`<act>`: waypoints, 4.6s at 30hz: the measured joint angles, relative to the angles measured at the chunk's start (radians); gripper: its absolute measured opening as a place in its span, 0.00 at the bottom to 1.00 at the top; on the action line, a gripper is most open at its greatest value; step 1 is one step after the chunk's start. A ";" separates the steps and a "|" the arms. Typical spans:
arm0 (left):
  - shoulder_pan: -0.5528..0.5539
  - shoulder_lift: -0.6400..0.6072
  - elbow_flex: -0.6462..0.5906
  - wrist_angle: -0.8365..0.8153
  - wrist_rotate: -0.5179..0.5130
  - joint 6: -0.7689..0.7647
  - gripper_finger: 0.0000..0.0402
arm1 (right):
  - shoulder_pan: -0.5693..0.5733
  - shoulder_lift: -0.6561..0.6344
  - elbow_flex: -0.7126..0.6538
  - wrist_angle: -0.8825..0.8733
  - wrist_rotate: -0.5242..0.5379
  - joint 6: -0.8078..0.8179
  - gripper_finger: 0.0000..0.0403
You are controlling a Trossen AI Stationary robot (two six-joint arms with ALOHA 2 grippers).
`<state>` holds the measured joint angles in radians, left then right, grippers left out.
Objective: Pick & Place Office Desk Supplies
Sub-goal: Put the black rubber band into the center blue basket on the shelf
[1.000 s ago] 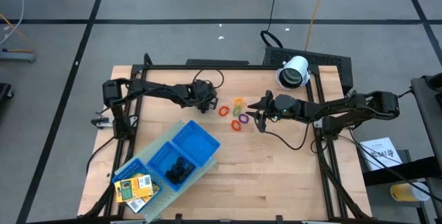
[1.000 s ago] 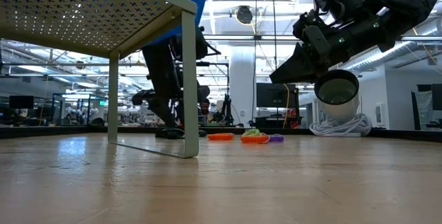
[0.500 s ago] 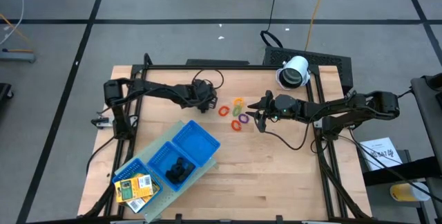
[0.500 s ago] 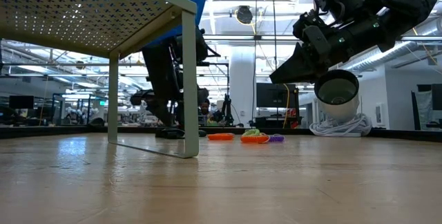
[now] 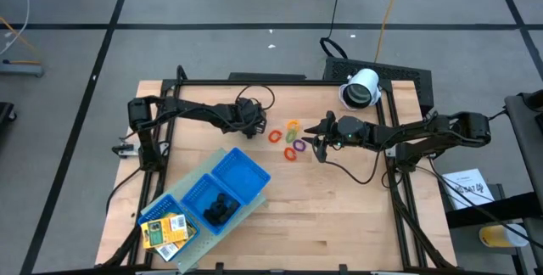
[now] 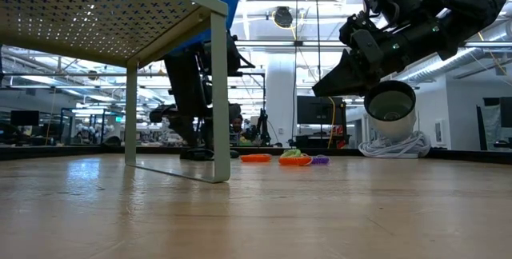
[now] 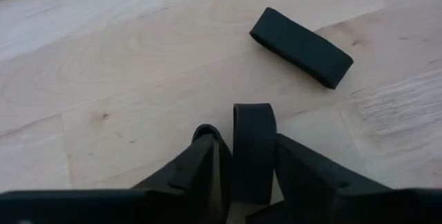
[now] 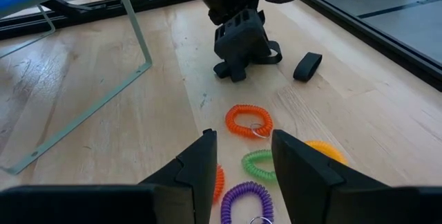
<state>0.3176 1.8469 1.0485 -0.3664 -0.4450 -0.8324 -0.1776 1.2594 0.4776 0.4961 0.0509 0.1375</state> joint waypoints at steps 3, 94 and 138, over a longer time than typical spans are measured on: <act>0.000 0.000 0.000 0.000 0.000 0.007 0.28 | 0.000 0.000 0.000 0.000 0.000 0.000 0.32; -0.990 -0.781 0.053 -0.252 0.049 0.210 0.10 | 0.000 0.000 0.000 0.001 0.001 -0.018 0.32; -1.087 -0.739 0.053 -0.469 0.030 -0.452 0.49 | 0.000 0.000 0.000 0.000 0.001 -0.018 0.32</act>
<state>-0.7692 1.1076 1.1011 -0.8351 -0.4146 -1.2841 -0.1772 1.2594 0.4776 0.4961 0.0517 0.1192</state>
